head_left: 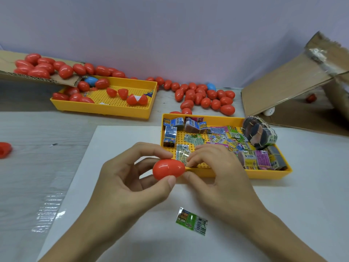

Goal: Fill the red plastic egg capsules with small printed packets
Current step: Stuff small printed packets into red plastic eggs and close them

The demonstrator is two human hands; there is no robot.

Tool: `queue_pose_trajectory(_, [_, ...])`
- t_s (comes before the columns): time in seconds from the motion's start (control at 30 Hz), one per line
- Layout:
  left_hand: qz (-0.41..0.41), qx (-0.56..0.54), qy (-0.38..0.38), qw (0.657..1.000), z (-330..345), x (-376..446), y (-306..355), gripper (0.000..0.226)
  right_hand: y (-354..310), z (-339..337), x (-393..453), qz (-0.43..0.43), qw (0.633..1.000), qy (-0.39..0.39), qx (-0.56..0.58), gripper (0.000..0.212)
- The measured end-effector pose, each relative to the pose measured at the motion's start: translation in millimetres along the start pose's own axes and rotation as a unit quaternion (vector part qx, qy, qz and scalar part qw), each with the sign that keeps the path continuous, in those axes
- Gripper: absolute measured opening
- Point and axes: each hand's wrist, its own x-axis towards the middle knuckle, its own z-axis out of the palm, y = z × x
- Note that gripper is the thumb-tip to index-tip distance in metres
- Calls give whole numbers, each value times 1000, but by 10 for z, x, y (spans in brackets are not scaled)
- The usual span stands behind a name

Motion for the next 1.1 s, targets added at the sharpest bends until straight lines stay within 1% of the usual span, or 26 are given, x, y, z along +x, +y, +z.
queue_pose_trajectory(0.1, [-9, -9, 7, 1000, -12, 7, -26, 27, -10, -83, -5, 25, 991, 29, 130, 10])
queue_pose_trajectory(0.23, [-10, -10, 25, 1000, 2, 11, -35, 29, -51, -251, -50, 90, 950, 41, 296, 4])
queue_pose_trajectory(0.33, [3, 22, 24, 999, 33, -2, -44, 31, -76, -362, -98, 129, 913, 31, 385, 13])
queue_pose_trajectory(0.43, [26, 63, 4, 998, 94, -28, -47, 30, -67, -403, -132, 177, 881, -10, 440, 31])
queue_pose_trajectory(0.5, [26, 81, 4, 996, 117, -45, -36, 28, -71, -400, -146, 204, 863, -32, 462, 44])
queue_pose_trajectory(0.53, [20, 91, 2, 996, 124, -51, -24, 26, -77, -396, -149, 216, 855, -39, 470, 46])
queue_pose_trajectory(0.63, [-5, 90, -8, 996, 153, -71, 3, 23, -91, -391, -145, 254, 834, -48, 488, 37])
queue_pose_trajectory(0.73, [-31, 77, -15, 996, 193, -79, 18, 22, -111, -386, -144, 287, 815, -57, 500, 39])
queue_pose_trajectory(0.83, [-40, 71, -20, 996, 211, -81, 6, 11, -140, -386, -146, 291, 822, -69, 485, 30])
queue_pose_trajectory(0.87, [-36, 75, -18, 996, 211, -82, 5, 11, -148, -388, -144, 291, 824, -71, 480, 28])
queue_pose_trajectory(1.0, [-28, 72, -12, 997, 195, -75, 3, 10, -153, -393, -139, 286, 839, -61, 460, 33])
queue_pose_trajectory(1.1, [-19, 67, 3, 998, 173, -68, -8, 22, -153, -393, -135, 283, 848, -52, 445, 32])
